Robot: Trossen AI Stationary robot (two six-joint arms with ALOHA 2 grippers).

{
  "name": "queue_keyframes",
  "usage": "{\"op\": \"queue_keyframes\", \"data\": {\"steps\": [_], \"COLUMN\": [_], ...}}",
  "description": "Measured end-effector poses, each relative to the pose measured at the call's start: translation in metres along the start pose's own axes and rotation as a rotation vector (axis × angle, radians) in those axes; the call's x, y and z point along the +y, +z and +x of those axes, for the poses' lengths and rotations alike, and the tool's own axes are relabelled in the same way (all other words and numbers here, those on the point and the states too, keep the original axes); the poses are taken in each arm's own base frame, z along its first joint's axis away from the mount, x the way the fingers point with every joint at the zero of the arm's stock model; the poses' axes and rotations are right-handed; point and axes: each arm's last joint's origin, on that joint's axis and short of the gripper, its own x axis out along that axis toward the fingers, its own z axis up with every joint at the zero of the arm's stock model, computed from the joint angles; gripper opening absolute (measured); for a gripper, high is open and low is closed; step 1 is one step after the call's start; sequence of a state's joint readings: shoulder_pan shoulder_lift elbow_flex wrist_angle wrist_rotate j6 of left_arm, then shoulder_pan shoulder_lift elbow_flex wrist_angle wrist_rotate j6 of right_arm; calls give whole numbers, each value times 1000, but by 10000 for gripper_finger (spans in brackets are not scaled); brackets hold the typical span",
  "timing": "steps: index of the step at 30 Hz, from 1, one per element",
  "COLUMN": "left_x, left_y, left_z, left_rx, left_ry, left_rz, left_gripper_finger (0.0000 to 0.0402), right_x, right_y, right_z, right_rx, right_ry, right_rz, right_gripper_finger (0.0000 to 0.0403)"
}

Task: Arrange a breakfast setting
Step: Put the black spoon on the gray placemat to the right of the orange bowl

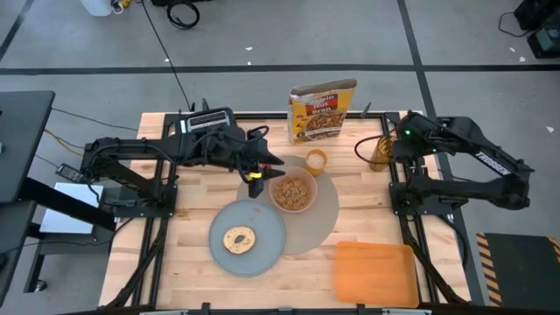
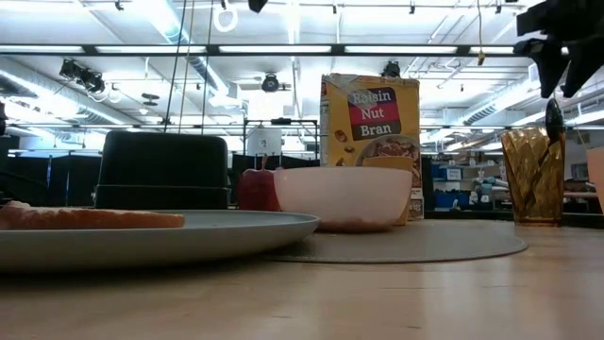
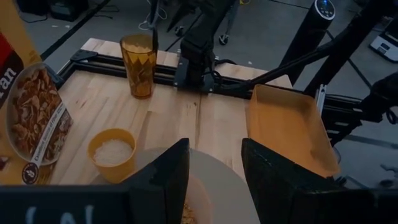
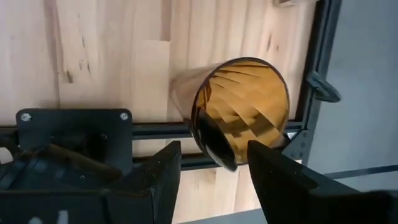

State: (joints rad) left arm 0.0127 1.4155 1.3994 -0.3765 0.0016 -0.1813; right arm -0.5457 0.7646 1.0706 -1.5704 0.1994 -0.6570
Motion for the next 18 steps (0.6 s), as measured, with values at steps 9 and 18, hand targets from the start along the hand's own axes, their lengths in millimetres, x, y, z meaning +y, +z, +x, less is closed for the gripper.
{"op": "queue_keyframes", "data": {"steps": [9, 18], "left_x": [-2, -2], "left_y": [0, 0], "left_z": [0, 0], "left_rx": [-3, -7], "left_ry": [-6, -6], "left_rz": [8, 9], "left_gripper_finger": [154, 154], "right_x": [2, 1], "right_y": [6, 7], "right_z": [25, 28], "right_rx": [102, 122], "right_ry": [75, 73], "right_rz": [-43, -24], "right_gripper_finger": [164, 108]}}
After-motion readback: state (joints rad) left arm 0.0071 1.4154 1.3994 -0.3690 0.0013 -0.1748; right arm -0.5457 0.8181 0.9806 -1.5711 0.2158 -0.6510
